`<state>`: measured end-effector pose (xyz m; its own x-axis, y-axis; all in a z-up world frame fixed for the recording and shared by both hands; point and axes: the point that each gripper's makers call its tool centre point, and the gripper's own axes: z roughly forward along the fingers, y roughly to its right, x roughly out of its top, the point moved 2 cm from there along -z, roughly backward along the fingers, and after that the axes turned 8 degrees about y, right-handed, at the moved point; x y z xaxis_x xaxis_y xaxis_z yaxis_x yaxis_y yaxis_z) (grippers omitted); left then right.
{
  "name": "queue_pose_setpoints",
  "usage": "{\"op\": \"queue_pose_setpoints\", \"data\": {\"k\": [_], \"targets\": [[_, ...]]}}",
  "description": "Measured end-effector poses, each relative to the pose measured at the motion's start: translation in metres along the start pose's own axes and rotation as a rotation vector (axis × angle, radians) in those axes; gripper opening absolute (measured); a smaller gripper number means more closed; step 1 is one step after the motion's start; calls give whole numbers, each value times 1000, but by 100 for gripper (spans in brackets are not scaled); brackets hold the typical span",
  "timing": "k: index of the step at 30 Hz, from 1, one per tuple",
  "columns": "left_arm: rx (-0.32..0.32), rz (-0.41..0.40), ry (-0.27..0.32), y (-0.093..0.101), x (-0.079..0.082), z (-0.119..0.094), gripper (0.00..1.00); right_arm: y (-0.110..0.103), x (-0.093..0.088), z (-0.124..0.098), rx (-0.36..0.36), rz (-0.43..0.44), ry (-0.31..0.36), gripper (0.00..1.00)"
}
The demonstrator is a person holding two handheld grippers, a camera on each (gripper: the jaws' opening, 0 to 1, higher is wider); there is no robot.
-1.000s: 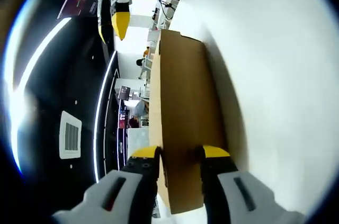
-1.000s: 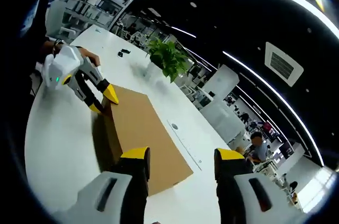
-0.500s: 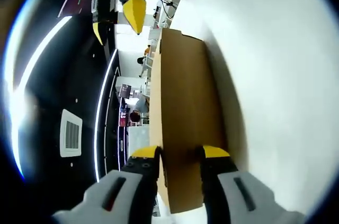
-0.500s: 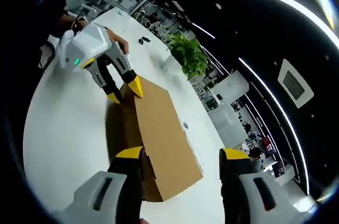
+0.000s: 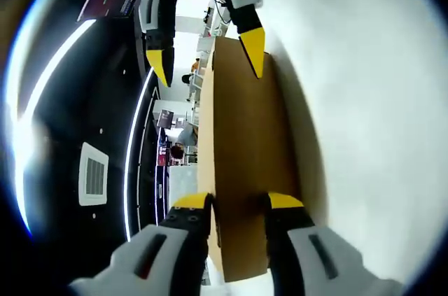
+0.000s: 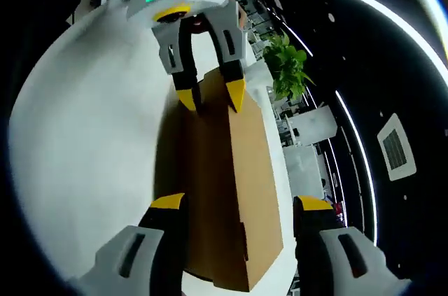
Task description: Operate the shoe box by opening the lid, removing the specified soft item, and placing it in the target area until the item is outside and the box remains undamaged.
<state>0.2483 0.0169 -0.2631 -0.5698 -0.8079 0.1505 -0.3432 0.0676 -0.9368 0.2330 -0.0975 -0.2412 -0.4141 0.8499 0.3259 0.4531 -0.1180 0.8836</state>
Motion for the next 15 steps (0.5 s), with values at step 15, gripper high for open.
{"op": "queue_pose_setpoints", "data": {"k": [15], "targets": [[4, -5, -1, 0, 1, 0, 30, -2, -7, 12, -54, -55, -35, 52]]}}
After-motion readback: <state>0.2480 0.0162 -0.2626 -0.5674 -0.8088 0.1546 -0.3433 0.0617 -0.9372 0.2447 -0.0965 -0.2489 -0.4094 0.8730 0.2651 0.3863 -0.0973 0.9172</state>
